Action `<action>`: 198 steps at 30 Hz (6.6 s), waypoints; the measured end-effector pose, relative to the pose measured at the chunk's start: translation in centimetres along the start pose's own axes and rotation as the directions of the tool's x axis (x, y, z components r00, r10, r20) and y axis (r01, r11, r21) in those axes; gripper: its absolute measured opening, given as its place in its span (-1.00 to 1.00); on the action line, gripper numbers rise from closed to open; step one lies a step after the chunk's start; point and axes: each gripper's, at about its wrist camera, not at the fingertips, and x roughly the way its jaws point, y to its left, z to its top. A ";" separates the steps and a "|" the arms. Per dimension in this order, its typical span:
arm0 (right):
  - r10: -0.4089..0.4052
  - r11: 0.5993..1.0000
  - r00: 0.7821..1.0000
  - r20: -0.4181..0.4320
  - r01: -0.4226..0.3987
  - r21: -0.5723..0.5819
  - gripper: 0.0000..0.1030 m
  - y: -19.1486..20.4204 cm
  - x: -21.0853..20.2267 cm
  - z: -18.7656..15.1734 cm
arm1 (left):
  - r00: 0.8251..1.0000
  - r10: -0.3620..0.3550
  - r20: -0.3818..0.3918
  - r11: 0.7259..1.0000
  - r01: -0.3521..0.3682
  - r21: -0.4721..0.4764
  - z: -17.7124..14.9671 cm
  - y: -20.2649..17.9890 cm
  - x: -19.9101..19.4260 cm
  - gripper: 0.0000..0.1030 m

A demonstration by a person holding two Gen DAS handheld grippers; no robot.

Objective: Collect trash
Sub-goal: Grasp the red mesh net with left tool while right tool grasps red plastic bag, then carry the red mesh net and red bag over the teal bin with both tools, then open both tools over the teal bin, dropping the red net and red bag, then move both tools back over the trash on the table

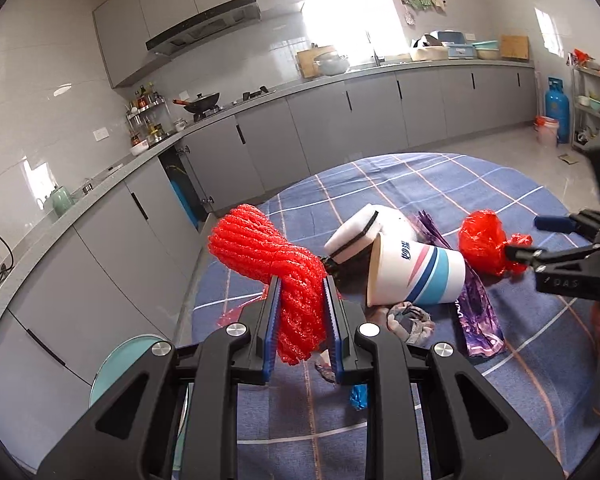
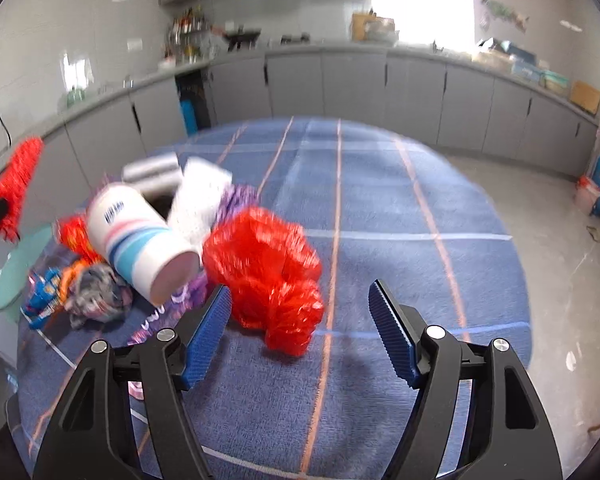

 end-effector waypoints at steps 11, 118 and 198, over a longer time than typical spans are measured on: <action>0.054 0.999 0.999 0.004 -0.054 -0.003 -0.82 0.3 -0.6 -0.3 | 0.998 0.066 -0.017 0.998 -0.066 -0.017 -1.7 3.4 0.1 -0.59; 0.394 0.836 0.918 0.040 -0.340 -0.431 -0.82 34.6 1.6 5.6 | 0.879 0.442 -0.179 0.865 -0.470 -0.173 -12.3 26.4 0.8 -0.57; 0.075 0.984 0.987 0.140 -0.051 -0.169 0.07 10.6 -2.7 2.1 | 0.982 0.186 -0.024 0.982 -0.186 -0.028 -4.1 6.9 1.7 0.52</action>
